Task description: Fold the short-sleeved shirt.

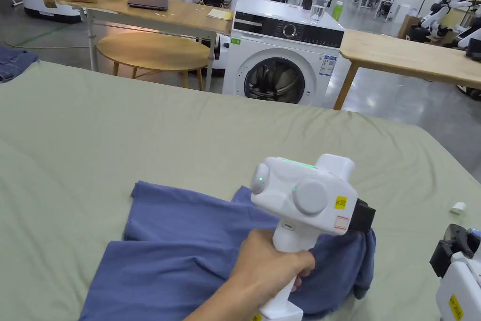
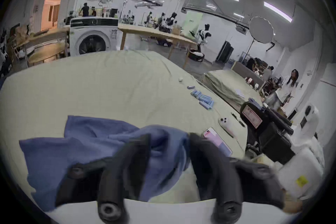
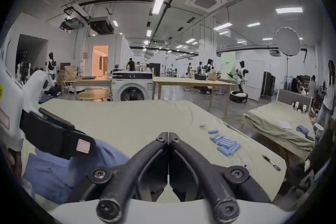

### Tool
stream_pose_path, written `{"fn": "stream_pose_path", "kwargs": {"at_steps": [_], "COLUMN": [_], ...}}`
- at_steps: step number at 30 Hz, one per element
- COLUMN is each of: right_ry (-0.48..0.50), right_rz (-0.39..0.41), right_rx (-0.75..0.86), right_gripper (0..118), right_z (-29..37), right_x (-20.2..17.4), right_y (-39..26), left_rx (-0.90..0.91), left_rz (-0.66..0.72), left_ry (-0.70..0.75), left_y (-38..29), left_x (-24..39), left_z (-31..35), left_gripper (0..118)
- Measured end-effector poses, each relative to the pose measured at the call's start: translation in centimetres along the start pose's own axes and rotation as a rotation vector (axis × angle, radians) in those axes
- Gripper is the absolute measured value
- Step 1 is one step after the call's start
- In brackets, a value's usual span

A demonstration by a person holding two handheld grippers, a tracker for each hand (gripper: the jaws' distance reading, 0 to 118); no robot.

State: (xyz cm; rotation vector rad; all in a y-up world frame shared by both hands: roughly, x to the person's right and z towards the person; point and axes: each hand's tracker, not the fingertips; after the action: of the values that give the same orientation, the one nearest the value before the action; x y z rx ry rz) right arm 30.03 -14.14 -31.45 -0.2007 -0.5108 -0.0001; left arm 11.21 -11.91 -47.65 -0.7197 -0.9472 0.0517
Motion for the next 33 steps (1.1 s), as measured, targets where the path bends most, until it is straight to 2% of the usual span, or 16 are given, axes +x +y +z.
{"fn": "stream_pose_path", "kwargs": {"at_steps": [2, 4, 9, 12, 15, 16, 19, 25, 29, 33], "right_ry": [0.008, 0.026, 0.094, 0.133, 0.177, 0.186, 0.224, 0.273, 0.298, 0.302], "right_rz": [-0.001, -0.001, 0.005, 0.012, 0.015, 0.016, 0.015, 0.023, 0.034, 0.044], "right_rx": [-0.004, -0.003, 0.011, 0.020, 0.026, 0.026, 0.028, 0.022, 0.005, -0.018], "right_gripper": [0, 0, 0, 0, 0, 0, 0, 0, 0, 0], "right_z": [-0.2, -0.1, -0.2, -0.1, -0.1, -0.1, -0.2, -0.7, -1.3, -2.2], "right_x": [-0.4, -1.2, -4.1, -6.2, -8.2, -8.8, -10.8, -14.0, -15.3, -16.1], "right_y": [-0.1, 0.0, 0.8, 1.1, 1.3, 1.3, 1.6, 1.6, 1.3, 0.9], "left_rx": [0.058, 0.119, 0.270, 0.324, 0.374, 0.376, 0.411, 0.333, 0.224, 0.096], "left_rz": [0.006, 0.004, 0.036, 0.039, 0.049, 0.055, 0.094, 0.165, 0.315, 0.370], "left_ry": [0.024, 0.069, 0.235, 0.388, 0.480, 0.521, 0.607, 0.676, 0.649, 0.588], "left_y": [-0.2, -0.3, -1.4, -3.2, -5.3, -5.9, -8.2, -9.9, -8.5, -6.3], "left_x": [-0.8, -1.9, -5.5, -7.5, -9.2, -9.6, -10.9, -15.2, -21.3, -27.2], "left_z": [1.7, 3.9, 10.3, 13.6, 16.6, 17.2, 19.3, 20.2, 19.2, 16.4], "left_gripper": [45, 52, 52, 50, 10, 0, 0, 0, 0, 0]}}
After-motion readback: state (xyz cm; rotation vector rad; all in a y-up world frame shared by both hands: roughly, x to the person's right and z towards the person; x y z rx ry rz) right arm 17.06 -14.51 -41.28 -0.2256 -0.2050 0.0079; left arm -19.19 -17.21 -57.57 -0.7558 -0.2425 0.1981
